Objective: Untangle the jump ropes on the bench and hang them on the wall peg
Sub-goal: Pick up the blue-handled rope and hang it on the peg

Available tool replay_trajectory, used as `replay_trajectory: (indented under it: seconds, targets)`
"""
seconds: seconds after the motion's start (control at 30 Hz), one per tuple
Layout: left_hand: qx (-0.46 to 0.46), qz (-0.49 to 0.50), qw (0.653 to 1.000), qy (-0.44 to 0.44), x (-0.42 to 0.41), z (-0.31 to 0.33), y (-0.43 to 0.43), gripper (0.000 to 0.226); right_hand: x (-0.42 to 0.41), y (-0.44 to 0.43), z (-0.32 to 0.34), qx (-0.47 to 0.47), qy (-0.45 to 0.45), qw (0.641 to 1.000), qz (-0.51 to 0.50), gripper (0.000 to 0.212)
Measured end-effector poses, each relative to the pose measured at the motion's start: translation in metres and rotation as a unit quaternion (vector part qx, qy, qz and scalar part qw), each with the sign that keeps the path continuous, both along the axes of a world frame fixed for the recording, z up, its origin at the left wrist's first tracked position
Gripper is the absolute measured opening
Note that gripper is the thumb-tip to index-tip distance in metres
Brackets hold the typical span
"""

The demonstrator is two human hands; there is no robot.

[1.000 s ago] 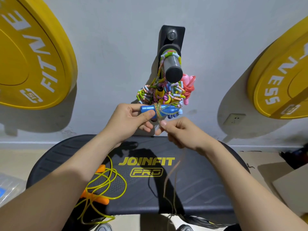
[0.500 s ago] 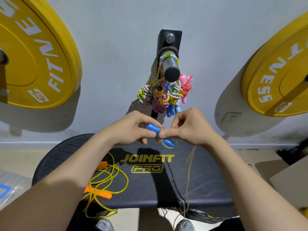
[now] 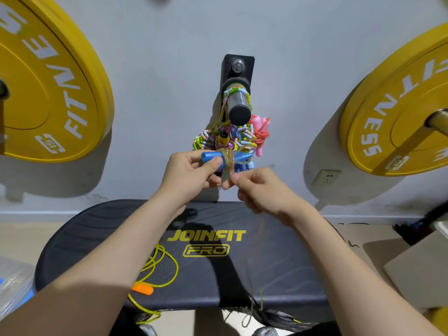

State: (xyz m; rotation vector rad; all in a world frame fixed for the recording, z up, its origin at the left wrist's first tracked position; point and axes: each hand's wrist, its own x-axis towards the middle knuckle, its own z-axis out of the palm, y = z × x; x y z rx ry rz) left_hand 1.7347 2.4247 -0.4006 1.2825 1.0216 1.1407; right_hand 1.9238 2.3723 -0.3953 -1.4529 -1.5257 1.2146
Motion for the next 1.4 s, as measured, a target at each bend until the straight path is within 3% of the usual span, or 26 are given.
replay_trajectory:
  seconds: [0.07, 0.17, 0.37, 0.47, 0.63, 0.77, 0.9, 0.97, 1.07, 1.17, 1.3, 1.4]
  targets:
    - [0.044, 0.042, 0.990, 0.129, -0.003, -0.009, 0.008, 0.010, -0.005, 0.003, 0.002, 0.051, -0.135, 0.989, 0.026, 0.036]
    - [0.119, 0.019, 0.953, 0.277, -0.007, -0.015, 0.016, 0.015, -0.005, 0.008, 0.002, 0.150, -0.293, 0.942, 0.066, 0.039]
    - [0.156, -0.137, 0.892, 0.402, -0.021, -0.017, 0.023, 0.012, -0.004, 0.018, -0.005, 0.211, -0.347, 0.913, 0.035, 0.043]
    - [0.148, -0.234, 0.888, 0.366, -0.031, -0.013, 0.024, 0.021, 0.002, 0.020, -0.005, 0.163, -0.279, 0.946, -0.019, 0.055]
    - [0.038, -0.339, 0.926, 0.162, -0.040, -0.005, 0.026, 0.023, 0.013, 0.024, -0.007, 0.103, -0.010, 0.995, -0.011, 0.060]
    - [-0.003, -0.346, 0.938, 0.017, -0.035, -0.005, 0.026, 0.032, 0.001, 0.030, -0.002, 0.036, 0.202, 0.978, 0.045, 0.042]
    - [-0.075, -0.259, 0.962, -0.048, -0.022, -0.010, 0.025, 0.033, -0.002, 0.038, -0.002, -0.085, 0.286, 0.954, -0.025, 0.027]
    - [-0.093, -0.208, 0.972, -0.063, -0.016, -0.014, 0.025, 0.028, -0.001, 0.040, -0.006, -0.138, 0.270, 0.951, -0.058, 0.020]
    - [-0.144, -0.111, 0.980, -0.078, -0.002, -0.019, 0.026, 0.015, -0.001, 0.040, -0.016, -0.193, 0.180, 0.962, -0.069, 0.038]
    - [-0.188, -0.020, 0.978, -0.086, 0.009, -0.023, 0.028, 0.011, -0.005, 0.036, -0.022, -0.242, 0.104, 0.963, -0.051, 0.042]
    - [-0.218, -0.029, 0.971, -0.091, 0.027, -0.026, 0.023, 0.019, -0.013, 0.035, -0.022, -0.266, 0.009, 0.963, -0.032, 0.040]
    - [-0.241, -0.078, 0.967, -0.014, 0.028, -0.028, 0.023, 0.030, -0.011, 0.028, -0.024, -0.314, -0.019, 0.949, -0.014, 0.036]
